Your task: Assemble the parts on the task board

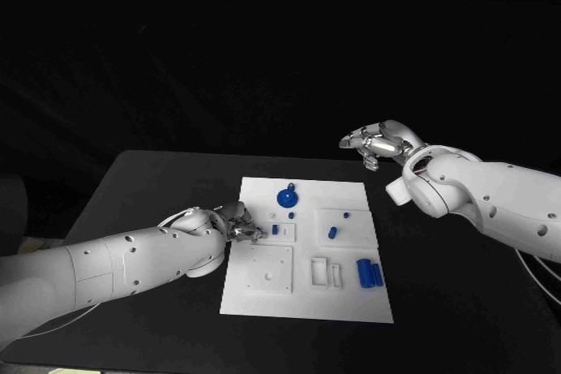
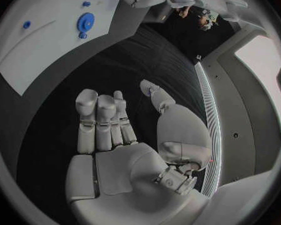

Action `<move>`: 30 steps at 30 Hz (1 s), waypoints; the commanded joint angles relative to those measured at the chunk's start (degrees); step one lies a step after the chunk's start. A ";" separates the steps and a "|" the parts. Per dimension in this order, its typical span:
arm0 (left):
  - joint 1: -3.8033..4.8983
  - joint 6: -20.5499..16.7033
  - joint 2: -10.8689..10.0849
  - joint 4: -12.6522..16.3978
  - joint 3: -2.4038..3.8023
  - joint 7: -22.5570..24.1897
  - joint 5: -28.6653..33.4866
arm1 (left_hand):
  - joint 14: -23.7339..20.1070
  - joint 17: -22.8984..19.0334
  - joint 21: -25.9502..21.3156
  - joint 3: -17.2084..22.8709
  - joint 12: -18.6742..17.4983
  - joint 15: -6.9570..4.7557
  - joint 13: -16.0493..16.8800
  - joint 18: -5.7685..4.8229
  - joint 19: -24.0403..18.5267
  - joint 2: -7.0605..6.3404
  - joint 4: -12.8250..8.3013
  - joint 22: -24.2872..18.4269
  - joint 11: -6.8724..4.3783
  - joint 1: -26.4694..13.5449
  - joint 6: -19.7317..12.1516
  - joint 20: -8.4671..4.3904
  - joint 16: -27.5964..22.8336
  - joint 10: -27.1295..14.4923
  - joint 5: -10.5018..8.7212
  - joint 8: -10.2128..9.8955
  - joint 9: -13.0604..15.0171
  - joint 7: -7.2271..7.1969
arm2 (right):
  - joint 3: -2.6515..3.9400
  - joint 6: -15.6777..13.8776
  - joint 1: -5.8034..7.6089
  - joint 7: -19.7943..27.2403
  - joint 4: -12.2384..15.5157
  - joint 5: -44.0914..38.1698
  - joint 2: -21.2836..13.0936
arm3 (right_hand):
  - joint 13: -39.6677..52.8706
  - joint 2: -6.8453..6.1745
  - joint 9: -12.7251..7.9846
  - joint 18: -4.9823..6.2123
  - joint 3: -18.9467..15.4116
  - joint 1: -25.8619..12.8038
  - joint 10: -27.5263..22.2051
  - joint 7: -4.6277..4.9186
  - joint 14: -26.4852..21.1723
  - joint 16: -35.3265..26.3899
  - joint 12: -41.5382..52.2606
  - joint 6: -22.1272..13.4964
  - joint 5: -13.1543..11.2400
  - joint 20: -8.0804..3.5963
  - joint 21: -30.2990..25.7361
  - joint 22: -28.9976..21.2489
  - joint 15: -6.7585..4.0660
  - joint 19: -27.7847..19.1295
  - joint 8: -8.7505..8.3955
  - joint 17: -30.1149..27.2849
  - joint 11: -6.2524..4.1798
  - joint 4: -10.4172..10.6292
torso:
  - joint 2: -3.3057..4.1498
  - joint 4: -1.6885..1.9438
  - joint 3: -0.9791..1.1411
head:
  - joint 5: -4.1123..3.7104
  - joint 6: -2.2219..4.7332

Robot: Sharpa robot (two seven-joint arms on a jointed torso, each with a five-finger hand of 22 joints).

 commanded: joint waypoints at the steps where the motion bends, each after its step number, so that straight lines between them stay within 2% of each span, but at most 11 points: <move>1: -0.17 1.23 -0.19 0.36 -0.15 -0.40 1.61 | -0.25 -0.08 -0.14 -0.10 0.17 -0.20 -0.12 0.80 -0.29 1.57 -1.32 0.51 0.20 1.01 -0.63 -5.97 -0.06 -0.11 0.45 -0.12 0.05 0.13 | 0.02 0.71 -0.03 0.51 0.08 -0.20 0.03 | -0.06 0.23 -0.10 6.16 -0.06 -0.18 -0.21 0.27 0.14 0.07 0.33 0.02 0.36 -0.37 -0.21 0.81 -0.37 -0.17 0.24 -0.09 -0.37 0.33 | 0.00 0.05 -0.01 | -0.02 0.05; 4: -0.04 1.35 -0.34 0.53 -0.12 -0.25 2.02 | -0.31 -0.12 -0.18 -0.08 0.14 -0.15 -0.20 0.79 -0.34 1.44 -2.00 0.51 0.29 1.39 -0.85 -5.95 -0.13 -0.14 0.58 -0.27 -0.03 0.23 | 0.02 0.72 -0.03 0.50 0.07 -0.20 0.05 | -0.07 0.24 -0.10 6.16 -0.06 -0.18 -0.21 0.27 0.14 0.08 0.34 0.02 0.37 -0.37 -0.21 0.82 -0.37 -0.17 0.24 -0.09 -0.38 0.34 | -0.03 0.05 -0.03 | -0.03 0.10; 7: 0.10 1.21 -0.50 0.80 -0.09 0.29 3.00 | -0.34 -0.17 -0.25 -0.08 0.10 -0.08 -0.29 0.73 -0.32 0.48 -1.80 0.45 0.35 1.12 -0.87 -5.90 -0.21 -0.14 0.50 -0.34 -0.09 0.27 | 0.02 0.75 -0.03 0.50 0.04 -0.19 0.10 | -0.07 0.24 -0.11 6.16 -0.06 -0.18 -0.21 0.27 0.15 0.08 0.35 0.02 0.37 -0.37 -0.21 0.82 -0.37 -0.17 0.24 -0.09 -0.38 0.34 | -0.03 0.05 -0.01 | 0.02 0.12; 11: 0.18 0.88 -1.00 1.51 0.06 1.40 4.91 | -0.43 -0.20 -0.32 0.64 0.07 0.51 -0.49 0.75 -0.39 2.04 -3.16 0.45 1.22 2.81 -3.56 -5.91 -0.27 -0.03 1.05 -2.38 -0.86 1.21 | 0.02 0.80 -0.04 0.47 -0.03 -0.17 0.14 | -0.08 0.24 -0.11 6.16 -0.06 -0.19 -0.20 0.27 0.15 0.08 0.36 0.02 0.38 -0.38 -0.21 0.82 -0.37 -0.16 0.24 -0.09 -0.38 0.35 | -0.03 0.01 -0.04 | 0.01 0.22; 14: 0.33 0.35 -1.53 2.07 0.27 2.23 6.29 | -0.53 -0.20 -0.31 1.13 0.06 0.78 -0.62 0.70 -0.55 4.70 -5.32 0.52 1.48 4.91 -3.97 -5.87 -0.31 -0.01 2.25 -2.91 -0.92 1.49 | 0.02 0.82 -0.04 0.47 -0.05 -0.15 0.14 | -0.09 0.24 -0.11 6.16 -0.06 -0.19 -0.20 0.27 0.15 0.09 0.36 0.02 0.38 -0.38 -0.21 0.82 -0.37 -0.16 0.24 -0.09 -0.38 0.35 | -0.02 0.03 -0.06 | 0.00 0.29; 15: 0.39 0.29 -1.70 2.21 0.29 2.45 6.32 | -0.57 -0.21 -0.34 1.15 0.06 1.09 -0.68 0.62 -0.61 5.72 -6.15 0.52 1.90 5.55 -5.50 -5.81 -0.35 0.04 2.22 -3.79 -1.15 1.97 | 0.02 0.83 -0.04 0.47 -0.04 -0.15 0.14 | -0.09 0.24 -0.11 6.16 -0.05 -0.19 -0.20 0.27 0.16 0.09 0.37 0.02 0.38 -0.38 -0.21 0.82 -0.37 -0.16 0.25 -0.09 -0.38 0.35 | -0.02 0.03 -0.06 | 0.00 0.29; 17: 0.59 -0.03 -2.01 2.38 0.34 3.32 7.08 | -0.60 -0.23 -0.43 1.03 0.06 1.57 -0.78 0.48 -0.67 7.04 -6.83 0.48 2.37 6.16 -6.49 -5.71 -0.42 0.09 0.80 -4.18 -0.89 2.42 | 0.02 0.84 -0.05 0.45 -0.05 -0.14 0.14 | -0.09 0.24 -0.11 6.16 -0.06 -0.19 -0.20 0.27 0.16 0.09 0.37 0.02 0.38 -0.38 -0.21 0.82 -0.37 -0.16 0.25 -0.09 -0.38 0.36 | -0.01 0.06 -0.05 | -0.01 0.34; 20: 0.81 -0.60 -2.41 2.54 0.49 4.70 8.24 | -0.68 -0.27 -0.64 0.96 0.00 1.73 -0.93 0.32 -0.80 7.88 -6.99 0.39 2.52 6.62 -7.12 -5.59 -0.57 0.04 -1.89 -4.35 -0.36 2.57 | 0.02 0.88 -0.05 0.39 -0.06 -0.14 0.14 | -0.10 0.24 -0.12 6.16 -0.06 -0.19 -0.19 0.27 0.16 0.09 0.38 0.03 0.38 -0.38 -0.21 0.82 -0.37 -0.15 0.25 -0.09 -0.38 0.36 | -0.02 0.07 -0.05 | -0.02 0.44; 23: 0.82 -1.02 -2.76 2.42 1.51 8.54 10.81 | -0.78 -0.26 -0.81 0.99 -0.04 1.89 -1.05 0.23 -0.92 8.53 -7.00 0.35 2.69 7.10 -7.90 -5.55 -0.63 -0.01 -4.53 -4.66 0.08 2.77 | 0.02 1.19 -0.06 0.19 -0.07 -0.14 0.15 | -0.11 0.27 -0.12 6.16 -0.03 -0.13 -0.19 0.27 0.16 0.09 0.39 0.02 0.39 -0.39 -0.21 0.82 -0.38 -0.15 0.25 -0.09 -0.38 0.34 | -0.01 0.01 -0.07 | -0.02 0.53; 28: 0.83 -1.63 -3.56 2.31 2.37 17.14 17.06 | -1.02 -0.25 -0.90 0.79 -0.10 2.01 -1.10 0.17 -1.07 8.77 -7.09 0.35 2.83 7.38 -8.32 -5.50 -0.71 -0.21 -5.14 -4.83 0.34 2.93 | 0.01 1.65 -0.08 -0.11 -0.04 -0.37 0.13 | -0.19 0.37 -0.15 6.16 0.17 0.56 -0.21 0.25 0.16 0.11 0.47 0.01 0.07 -0.46 -0.20 0.86 -0.39 -0.15 0.28 -0.10 -0.40 -0.16 | -0.02 0.05 -0.08 | -0.05 0.69; 30: 0.83 -0.17 -3.94 2.36 2.89 21.58 18.88 | -1.35 -0.24 -1.03 0.63 -0.19 2.11 -1.13 0.09 -1.36 9.01 -7.27 0.35 2.95 7.60 -8.61 -5.43 -0.80 -0.53 -5.18 -4.91 0.53 3.04 | 0.00 2.30 -0.10 -0.59 0.20 -0.82 0.13 | -0.32 0.59 -0.19 6.16 0.66 1.61 -0.25 0.26 0.13 0.10 0.55 0.01 -1.67 -0.50 -0.22 0.86 -0.38 -0.16 0.32 -0.13 -0.39 -0.73 | -0.04 0.04 -0.07 | -0.08 0.81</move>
